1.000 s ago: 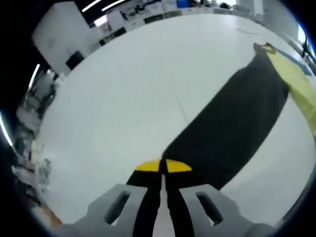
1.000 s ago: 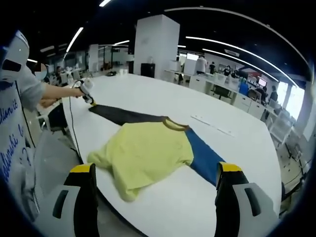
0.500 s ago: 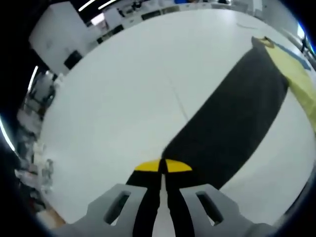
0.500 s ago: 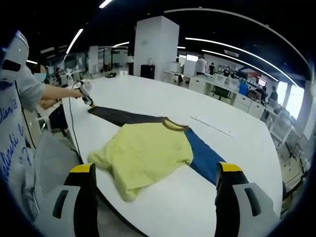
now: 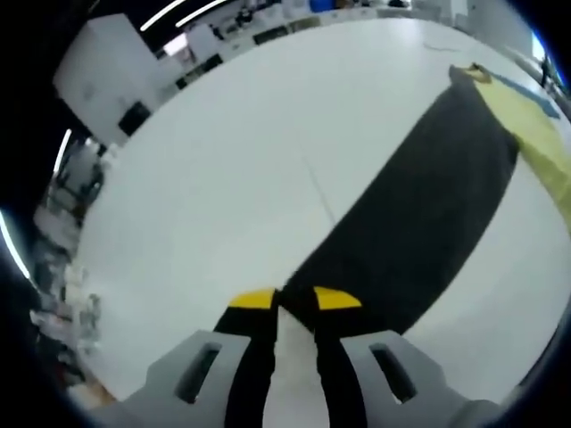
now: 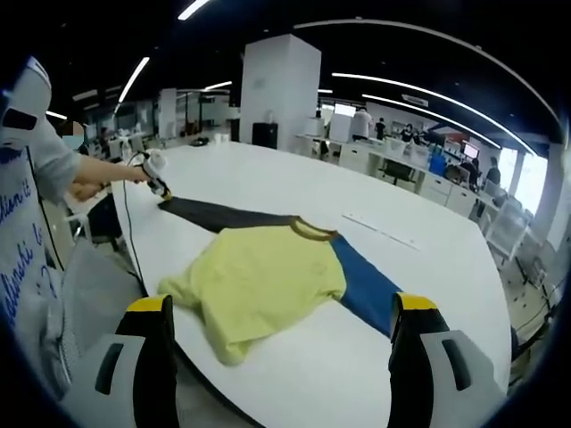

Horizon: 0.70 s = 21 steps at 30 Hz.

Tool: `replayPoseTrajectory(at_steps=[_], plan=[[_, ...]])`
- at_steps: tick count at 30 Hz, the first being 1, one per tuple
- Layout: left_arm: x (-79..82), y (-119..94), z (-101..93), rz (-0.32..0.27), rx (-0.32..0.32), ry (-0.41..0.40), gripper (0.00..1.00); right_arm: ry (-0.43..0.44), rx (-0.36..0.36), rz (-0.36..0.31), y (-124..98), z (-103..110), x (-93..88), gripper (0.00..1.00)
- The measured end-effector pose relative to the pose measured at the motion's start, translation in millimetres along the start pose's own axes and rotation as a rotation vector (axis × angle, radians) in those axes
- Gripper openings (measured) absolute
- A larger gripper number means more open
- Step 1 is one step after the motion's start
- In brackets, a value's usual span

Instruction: Fold the garment on the visible template until the final outline fits inside the template.

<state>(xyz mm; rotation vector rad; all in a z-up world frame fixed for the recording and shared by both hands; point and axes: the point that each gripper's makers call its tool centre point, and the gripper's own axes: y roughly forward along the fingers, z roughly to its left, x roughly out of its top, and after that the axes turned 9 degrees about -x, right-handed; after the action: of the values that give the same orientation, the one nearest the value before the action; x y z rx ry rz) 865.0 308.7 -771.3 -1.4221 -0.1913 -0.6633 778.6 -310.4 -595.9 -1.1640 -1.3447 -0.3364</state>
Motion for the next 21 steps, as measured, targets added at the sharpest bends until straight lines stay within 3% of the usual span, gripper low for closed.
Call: replayPoseTrajectory(at_steps=[4, 7, 13, 15, 16, 18, 19, 20, 21], plan=[[2.3, -5.5, -3.6, -0.003, 0.002, 0.007, 0.17, 0.003, -0.006, -0.012, -2.7, -2.0, 0.8, 1.0], [11.4, -11.6, -4.8, -0.041, 0.016, 0.01, 0.21, 0.01, -0.006, -0.017, -4.5, -2.3, -1.3, 1.0], [29.4, -19.2, -18.7, -0.084, -0.022, 0.015, 0.24, 0.02, -0.012, -0.025, -7.2, -2.8, -4.1, 1.0], [39.2, -21.9, -29.6, -0.116, -0.058, 0.031, 0.26, 0.021, -0.013, -0.03, -8.4, -3.3, -4.0, 1.0], [48.8, -22.5, -44.0, -0.164, -0.12, 0.041, 0.29, 0.022, -0.016, -0.034, -9.0, -4.0, -3.9, 1.0], [49.7, -25.3, -47.9, -0.153, -0.122, 0.031, 0.31, 0.026, -0.018, -0.038, -9.9, -4.8, -4.5, 1.0], [55.9, -27.7, -49.8, -0.173, -0.11, 0.071, 0.29, 0.027, -0.018, -0.039, -10.2, -4.9, -4.9, 1.0], [58.6, -29.6, -55.8, -0.18, -0.123, 0.083, 0.3, 0.028, -0.018, -0.039, -10.5, -4.8, -5.4, 1.0], [62.3, -31.1, -68.6, -0.187, -0.18, 0.091, 0.32, 0.027, -0.017, -0.039, -11.1, -4.5, -6.2, 1.0]])
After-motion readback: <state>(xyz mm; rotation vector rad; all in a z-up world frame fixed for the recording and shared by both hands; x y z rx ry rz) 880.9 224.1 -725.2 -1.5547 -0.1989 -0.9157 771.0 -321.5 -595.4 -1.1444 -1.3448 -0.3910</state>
